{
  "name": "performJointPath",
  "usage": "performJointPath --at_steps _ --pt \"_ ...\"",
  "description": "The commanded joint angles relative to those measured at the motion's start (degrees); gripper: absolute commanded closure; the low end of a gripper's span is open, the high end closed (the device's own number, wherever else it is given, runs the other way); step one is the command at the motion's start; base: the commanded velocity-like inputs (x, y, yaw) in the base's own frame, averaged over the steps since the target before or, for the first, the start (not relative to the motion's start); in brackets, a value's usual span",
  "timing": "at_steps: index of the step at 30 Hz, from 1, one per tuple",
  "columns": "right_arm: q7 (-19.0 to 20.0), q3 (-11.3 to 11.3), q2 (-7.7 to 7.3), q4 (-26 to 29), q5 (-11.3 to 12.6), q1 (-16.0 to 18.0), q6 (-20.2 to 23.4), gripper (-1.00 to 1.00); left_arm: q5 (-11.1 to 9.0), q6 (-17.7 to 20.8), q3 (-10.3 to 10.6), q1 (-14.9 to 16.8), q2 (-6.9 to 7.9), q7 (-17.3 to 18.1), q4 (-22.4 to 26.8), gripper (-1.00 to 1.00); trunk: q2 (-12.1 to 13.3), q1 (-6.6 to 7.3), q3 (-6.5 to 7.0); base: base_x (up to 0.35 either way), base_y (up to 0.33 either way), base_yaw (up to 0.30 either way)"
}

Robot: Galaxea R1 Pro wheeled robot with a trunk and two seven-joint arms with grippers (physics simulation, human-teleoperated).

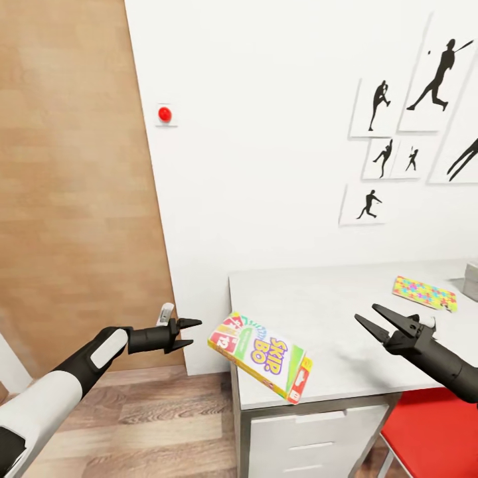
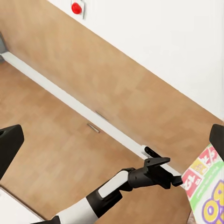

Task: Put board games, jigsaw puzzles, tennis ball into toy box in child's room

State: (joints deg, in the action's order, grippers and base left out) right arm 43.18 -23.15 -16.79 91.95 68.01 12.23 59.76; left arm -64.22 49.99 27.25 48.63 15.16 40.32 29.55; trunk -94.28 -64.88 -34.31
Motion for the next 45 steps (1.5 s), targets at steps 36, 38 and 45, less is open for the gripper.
performJointPath --at_steps 36,38,45 --pt "0.1 0.0 0.09 0.0 -0.3 0.0 0.2 -1.00 -0.3 0.2 0.4 0.1 0.22 0.3 0.1 -1.00 -2.4 -1.31 -1.14 -0.016 -0.035 0.000" --pt "0.1 0.0 0.09 0.0 -0.3 0.0 0.2 -1.00 -0.3 0.2 0.4 0.1 0.22 0.3 0.1 -1.00 -2.8 -1.53 -1.32 0.000 0.000 0.000" --pt "0.1 0.0 0.09 0.0 -0.3 0.0 0.2 -1.00 -0.3 0.2 0.4 0.1 0.29 0.3 0.1 -1.00 -2.8 -1.53 -1.32 0.000 0.000 0.000"
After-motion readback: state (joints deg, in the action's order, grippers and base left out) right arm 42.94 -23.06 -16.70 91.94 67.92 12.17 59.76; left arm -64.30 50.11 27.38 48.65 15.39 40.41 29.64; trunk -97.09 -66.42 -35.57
